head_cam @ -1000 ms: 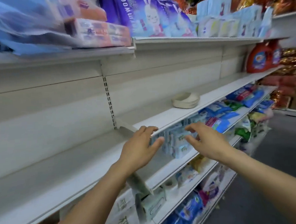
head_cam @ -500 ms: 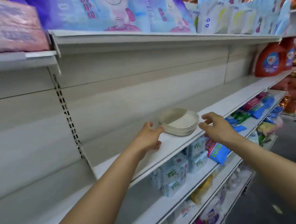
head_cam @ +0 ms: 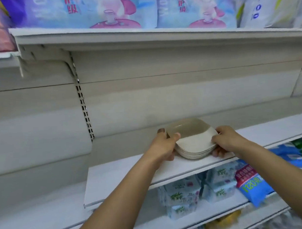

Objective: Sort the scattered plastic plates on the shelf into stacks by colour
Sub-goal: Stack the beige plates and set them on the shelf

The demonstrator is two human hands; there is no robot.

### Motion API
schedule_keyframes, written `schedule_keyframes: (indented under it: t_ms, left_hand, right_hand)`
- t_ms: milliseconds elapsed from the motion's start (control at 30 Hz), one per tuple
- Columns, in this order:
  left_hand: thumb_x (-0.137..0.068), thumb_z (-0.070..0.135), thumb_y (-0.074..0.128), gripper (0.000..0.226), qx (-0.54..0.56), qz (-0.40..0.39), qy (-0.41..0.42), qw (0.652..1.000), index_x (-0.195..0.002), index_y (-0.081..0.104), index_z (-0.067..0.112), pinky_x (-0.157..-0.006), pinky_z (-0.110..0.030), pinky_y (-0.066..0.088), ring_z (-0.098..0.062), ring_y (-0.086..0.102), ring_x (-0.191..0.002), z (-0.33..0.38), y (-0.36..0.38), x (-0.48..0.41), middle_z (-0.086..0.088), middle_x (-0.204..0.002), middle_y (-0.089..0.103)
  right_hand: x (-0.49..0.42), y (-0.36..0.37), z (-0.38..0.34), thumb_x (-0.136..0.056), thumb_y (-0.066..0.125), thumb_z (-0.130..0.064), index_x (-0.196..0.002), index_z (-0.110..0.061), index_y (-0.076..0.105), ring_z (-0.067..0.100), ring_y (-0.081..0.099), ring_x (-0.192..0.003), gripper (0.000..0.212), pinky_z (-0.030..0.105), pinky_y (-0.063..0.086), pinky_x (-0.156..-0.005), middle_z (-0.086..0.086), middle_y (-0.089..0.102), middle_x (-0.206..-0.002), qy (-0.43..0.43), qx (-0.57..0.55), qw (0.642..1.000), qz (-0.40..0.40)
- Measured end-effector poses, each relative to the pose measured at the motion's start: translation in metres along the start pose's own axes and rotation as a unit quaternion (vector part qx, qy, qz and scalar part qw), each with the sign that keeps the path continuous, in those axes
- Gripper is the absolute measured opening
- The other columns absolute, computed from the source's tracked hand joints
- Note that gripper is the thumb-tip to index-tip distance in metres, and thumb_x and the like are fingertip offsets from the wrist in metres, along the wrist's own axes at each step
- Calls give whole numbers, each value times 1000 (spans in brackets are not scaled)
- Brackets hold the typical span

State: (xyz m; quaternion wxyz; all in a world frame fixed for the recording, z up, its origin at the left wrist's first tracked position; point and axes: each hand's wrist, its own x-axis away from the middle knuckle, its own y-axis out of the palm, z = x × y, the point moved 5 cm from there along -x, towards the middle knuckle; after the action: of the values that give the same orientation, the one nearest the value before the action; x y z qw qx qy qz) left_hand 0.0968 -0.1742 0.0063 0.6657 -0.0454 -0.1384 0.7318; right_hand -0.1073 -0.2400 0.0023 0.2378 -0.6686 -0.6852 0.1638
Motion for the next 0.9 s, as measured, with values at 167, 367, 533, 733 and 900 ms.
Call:
schedule_keyframes:
  t_ms: [167, 367, 533, 733, 900]
  left_hand:
    - [-94, 22, 60, 64, 81, 122, 69, 987, -149, 28, 22, -74, -31, 60, -22, 66, -97, -9, -35, 32, 2, -132, 50]
    - [-93, 5, 57, 49, 107, 220, 93, 965, -139, 49, 20, -77, -40, 61, -20, 71, -88, -41, -102, 110, 2, -129, 56]
    - [-96, 23, 56, 40, 47, 275, 63, 958, -136, 50, 24, -74, -33, 60, -14, 69, -88, -71, -166, 188, 4, -126, 58]
    - [-95, 39, 54, 46, -110, 408, 22, 906, -139, 45, 28, -80, -31, 56, -6, 61, -97, -122, -289, 318, 6, -127, 55]
    - [-94, 38, 56, 46, -185, 439, -4, 879, -137, 47, 28, -80, -27, 53, -2, 60, -94, -163, -383, 419, 8, -121, 58]
  right_hand:
    - [19, 33, -31, -90, 37, 7, -90, -3, 48, 26, 57, -41, 15, 28, 47, -37, 21, 59, -58, -50, -95, 991, -75]
    - [72, 95, -77, -93, 42, -4, -108, -8, 51, 23, 54, -40, 18, 25, 38, -37, 17, 59, -71, -126, -101, 969, -187]
    - [125, 164, -112, -92, 43, -5, -106, -10, 56, 21, 47, -34, 20, 23, 30, -35, 14, 54, -63, -179, -66, 946, -262]
    - [220, 281, -163, -91, 43, -3, -102, -12, 58, 23, 48, -34, 21, 21, 32, -33, 15, 56, -58, -212, -68, 914, -340]
    - [305, 387, -199, -92, 43, -2, -108, -8, 54, 23, 50, -35, 20, 24, 36, -33, 17, 56, -61, -186, -102, 897, -388]
